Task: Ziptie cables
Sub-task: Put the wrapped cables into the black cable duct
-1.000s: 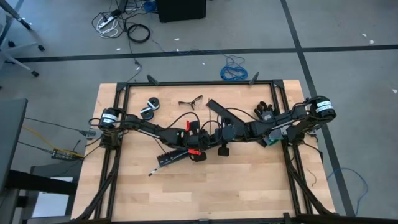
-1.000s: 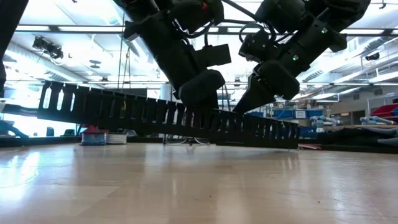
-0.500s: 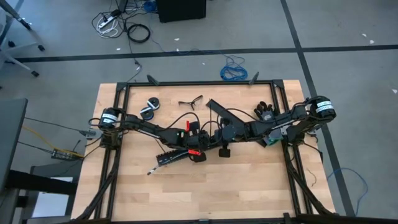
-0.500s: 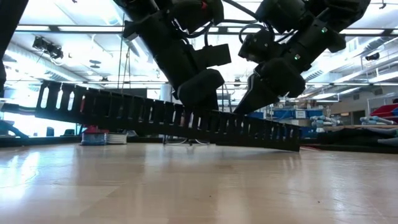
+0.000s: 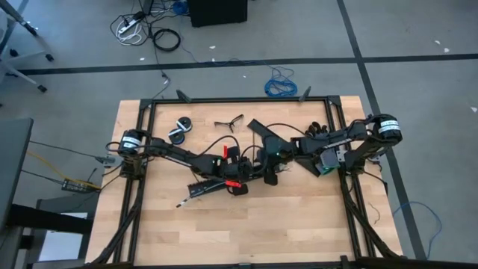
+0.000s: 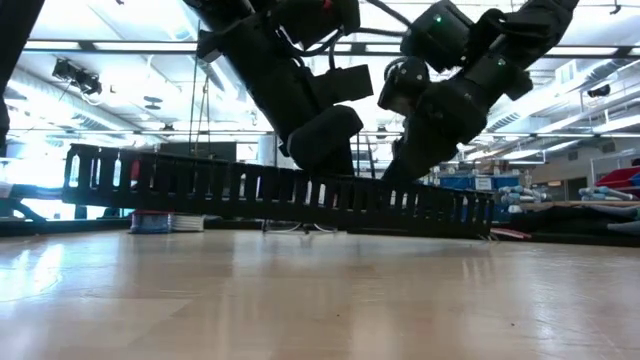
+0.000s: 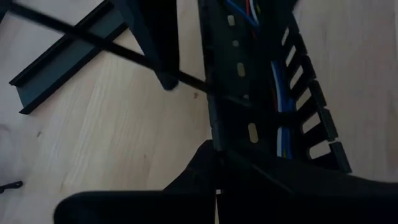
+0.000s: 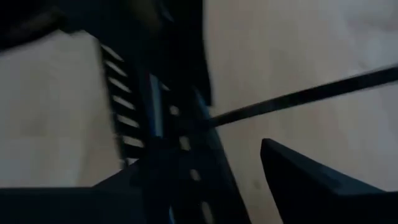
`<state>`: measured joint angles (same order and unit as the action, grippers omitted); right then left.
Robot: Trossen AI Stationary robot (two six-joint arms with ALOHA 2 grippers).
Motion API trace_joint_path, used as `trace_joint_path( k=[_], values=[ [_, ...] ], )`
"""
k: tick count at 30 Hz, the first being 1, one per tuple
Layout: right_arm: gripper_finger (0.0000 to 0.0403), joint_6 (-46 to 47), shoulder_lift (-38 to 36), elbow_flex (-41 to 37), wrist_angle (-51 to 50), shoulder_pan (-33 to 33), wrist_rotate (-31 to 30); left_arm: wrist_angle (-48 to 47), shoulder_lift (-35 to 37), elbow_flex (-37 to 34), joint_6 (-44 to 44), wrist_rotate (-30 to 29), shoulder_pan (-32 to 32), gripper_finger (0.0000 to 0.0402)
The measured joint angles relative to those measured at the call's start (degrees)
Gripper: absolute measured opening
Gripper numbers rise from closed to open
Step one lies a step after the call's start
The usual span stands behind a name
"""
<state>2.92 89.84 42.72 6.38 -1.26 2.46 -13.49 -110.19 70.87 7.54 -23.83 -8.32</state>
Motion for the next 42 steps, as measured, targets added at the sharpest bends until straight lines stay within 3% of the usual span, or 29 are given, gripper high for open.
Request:
trace_joint_path(
  k=[5, 15, 20, 30, 42],
  values=[
    [0.023, -0.4, 0.0, 0.0, 2.1, -1.6, 7.7, -0.1, 0.0, 0.0, -0.4, 0.0, 0.0, 0.0],
    [0.0207, -1.5, 0.0, 0.1, 3.7, -3.2, 9.7, -0.2, 0.0, 0.0, -0.4, 0.0, 0.0, 0.0],
    [0.0162, -2.1, 0.0, 0.1, 3.6, -3.4, 9.1, -0.4, 0.0, 0.0, -0.5, 0.0, 0.0, 0.0],
    [0.0013, -4.3, -0.1, 0.1, 2.9, -3.4, 9.0, -1.1, 0.0, 0.0, -0.4, 0.0, 0.0, 0.0],
    [0.0001, -5.6, -0.1, 0.1, 3.4, -2.1, 5.3, -0.9, 0.0, 0.0, -0.8, 0.1, 0.0, 0.0]
  ],
)
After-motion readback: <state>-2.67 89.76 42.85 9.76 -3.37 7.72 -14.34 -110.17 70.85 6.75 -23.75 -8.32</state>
